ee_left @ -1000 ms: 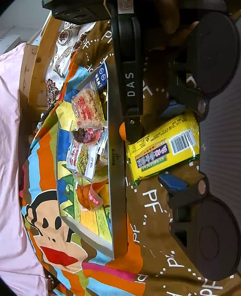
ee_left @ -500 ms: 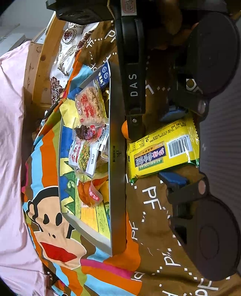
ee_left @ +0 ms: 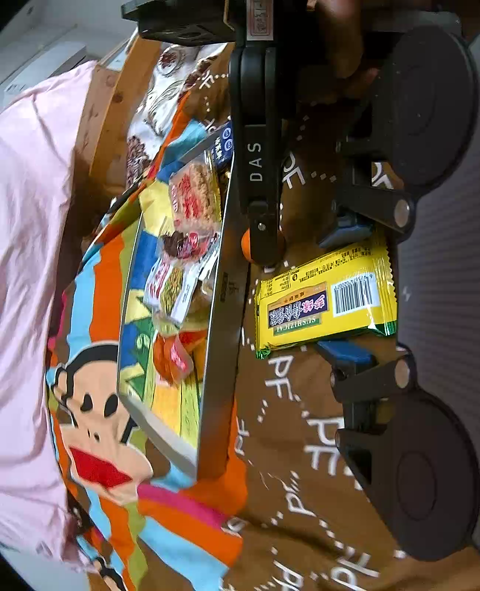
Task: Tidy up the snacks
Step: 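Grasp the yellow bar with the left tool while the right tool grasps the orange, then lift the yellow bar and orange and carry both over the metal tray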
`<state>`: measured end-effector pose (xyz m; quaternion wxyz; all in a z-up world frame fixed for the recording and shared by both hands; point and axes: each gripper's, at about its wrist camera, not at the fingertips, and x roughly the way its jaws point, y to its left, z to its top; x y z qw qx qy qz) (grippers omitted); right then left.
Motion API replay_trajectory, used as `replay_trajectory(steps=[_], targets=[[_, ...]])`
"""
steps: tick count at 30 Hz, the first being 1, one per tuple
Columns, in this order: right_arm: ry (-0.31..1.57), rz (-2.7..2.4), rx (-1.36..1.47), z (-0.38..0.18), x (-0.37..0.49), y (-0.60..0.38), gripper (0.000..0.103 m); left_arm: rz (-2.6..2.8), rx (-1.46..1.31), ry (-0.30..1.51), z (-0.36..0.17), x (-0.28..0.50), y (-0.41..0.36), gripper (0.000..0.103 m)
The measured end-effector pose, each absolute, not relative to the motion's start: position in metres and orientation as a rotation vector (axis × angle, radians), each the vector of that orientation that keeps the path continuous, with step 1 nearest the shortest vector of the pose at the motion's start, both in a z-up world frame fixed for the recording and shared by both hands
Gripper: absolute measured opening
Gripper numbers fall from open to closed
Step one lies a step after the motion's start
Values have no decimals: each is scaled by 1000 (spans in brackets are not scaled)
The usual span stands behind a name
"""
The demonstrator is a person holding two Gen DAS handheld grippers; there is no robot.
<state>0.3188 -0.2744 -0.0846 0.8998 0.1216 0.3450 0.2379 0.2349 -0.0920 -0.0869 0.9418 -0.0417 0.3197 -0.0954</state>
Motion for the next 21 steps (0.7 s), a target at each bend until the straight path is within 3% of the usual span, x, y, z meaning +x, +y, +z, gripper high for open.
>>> replay_trajectory(steps=[21], targets=[[686, 547, 228, -55, 276, -260, 30, 50, -308, 618, -68, 175, -74, 50]])
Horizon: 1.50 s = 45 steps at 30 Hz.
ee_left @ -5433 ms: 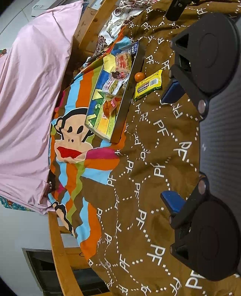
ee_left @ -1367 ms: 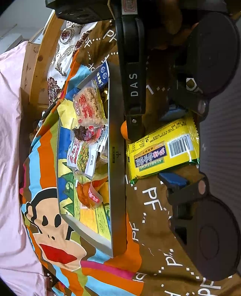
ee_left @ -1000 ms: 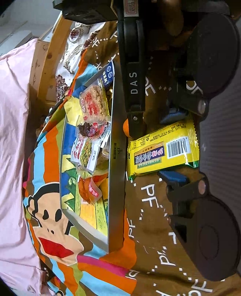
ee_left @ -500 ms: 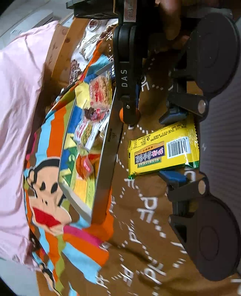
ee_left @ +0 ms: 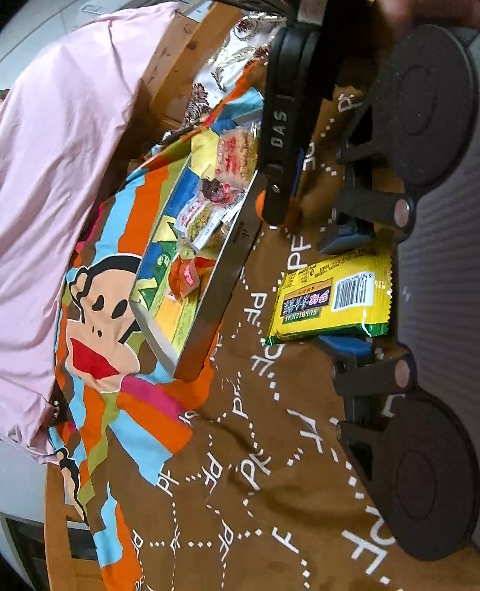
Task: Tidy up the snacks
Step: 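Lift the yellow bar and orange and carry both over the metal tray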
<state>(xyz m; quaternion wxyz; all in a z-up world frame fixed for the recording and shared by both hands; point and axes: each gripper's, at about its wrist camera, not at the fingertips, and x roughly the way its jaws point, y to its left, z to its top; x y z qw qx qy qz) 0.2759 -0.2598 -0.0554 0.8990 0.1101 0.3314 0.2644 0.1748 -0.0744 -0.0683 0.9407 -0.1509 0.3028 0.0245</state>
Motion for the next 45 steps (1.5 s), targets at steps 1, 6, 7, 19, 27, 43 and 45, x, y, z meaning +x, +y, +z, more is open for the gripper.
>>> replay_trajectory(steps=[1, 6, 7, 19, 27, 43, 45], targets=[[682, 544, 231, -54, 275, -261, 30, 58, -306, 625, -68, 174, -74, 50], [670, 531, 256, -49, 275, -267, 30, 82, -252, 689, -76, 174, -78, 49], [670, 529, 259, -49, 276, -268, 30, 82, -244, 691, -76, 175, -79, 49], [686, 518, 276, -56, 284, -267, 30, 73, -79, 780, -77, 208, -96, 53], [597, 545, 271, -45, 278, -266, 30, 77, -150, 713, -66, 197, -85, 52], [434, 508, 195, -41, 313, -249, 30, 101, -190, 520, -17, 273, -59, 52], [417, 521, 178, -42, 319, -242, 30, 99, -186, 517, -16, 292, -55, 52]])
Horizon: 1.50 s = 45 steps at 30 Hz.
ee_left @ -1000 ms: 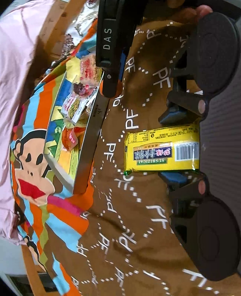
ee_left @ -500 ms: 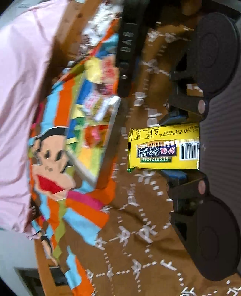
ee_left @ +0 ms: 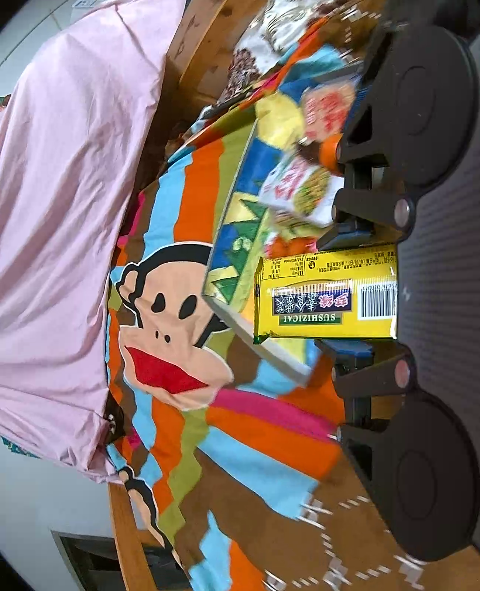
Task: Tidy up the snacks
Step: 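Lift the yellow bar and orange and carry both over the metal tray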
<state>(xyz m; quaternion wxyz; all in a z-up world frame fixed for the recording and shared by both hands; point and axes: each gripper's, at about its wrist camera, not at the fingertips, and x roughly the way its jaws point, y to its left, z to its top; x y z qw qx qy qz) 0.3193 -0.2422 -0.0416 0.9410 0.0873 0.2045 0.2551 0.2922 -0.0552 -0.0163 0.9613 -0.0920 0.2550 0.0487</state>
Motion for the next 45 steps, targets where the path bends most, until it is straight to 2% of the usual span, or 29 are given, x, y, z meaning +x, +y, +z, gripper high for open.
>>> replay_trajectory(steps=[13, 26, 45], targets=[[417, 557, 142, -65, 345, -209, 30, 121, -225, 553, -40, 379, -31, 52], [462, 524, 80, -71, 352, -196, 30, 151, -247, 570, -63, 395, -26, 52], [486, 514, 89, -74, 356, -194, 30, 155, -214, 573, -69, 395, -29, 52]])
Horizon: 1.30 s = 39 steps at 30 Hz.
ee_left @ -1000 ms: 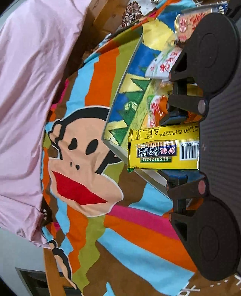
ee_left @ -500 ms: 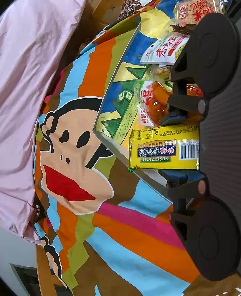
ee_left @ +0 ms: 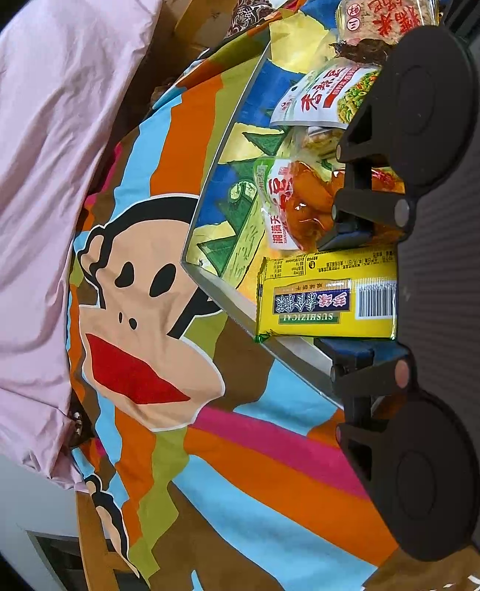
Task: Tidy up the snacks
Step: 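Lift the yellow bar and orange and carry both over the metal tray, then open the left tool to drop the yellow bar while the right tool drops the orange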
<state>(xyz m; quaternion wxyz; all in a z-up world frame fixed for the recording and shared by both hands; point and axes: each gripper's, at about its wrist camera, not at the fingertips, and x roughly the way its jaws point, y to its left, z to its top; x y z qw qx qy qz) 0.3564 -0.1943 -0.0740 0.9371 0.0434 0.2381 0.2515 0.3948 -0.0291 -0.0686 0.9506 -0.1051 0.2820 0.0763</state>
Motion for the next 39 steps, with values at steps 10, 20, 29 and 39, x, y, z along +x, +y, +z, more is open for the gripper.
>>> replay_trajectory(steps=[10, 20, 29, 39], targets=[[485, 514, 85, -74, 356, -194, 31, 160, -253, 587, -72, 394, -25, 53], [461, 514, 59, -70, 353, -192, 43, 141, -287, 578, -67, 390, -21, 63], [420, 490, 34, -63, 345, -192, 56, 133, -306, 552, -53, 382, -20, 74], [377, 422, 77, -44, 339, -211, 68, 150, -329, 502, -32, 366, -15, 90]])
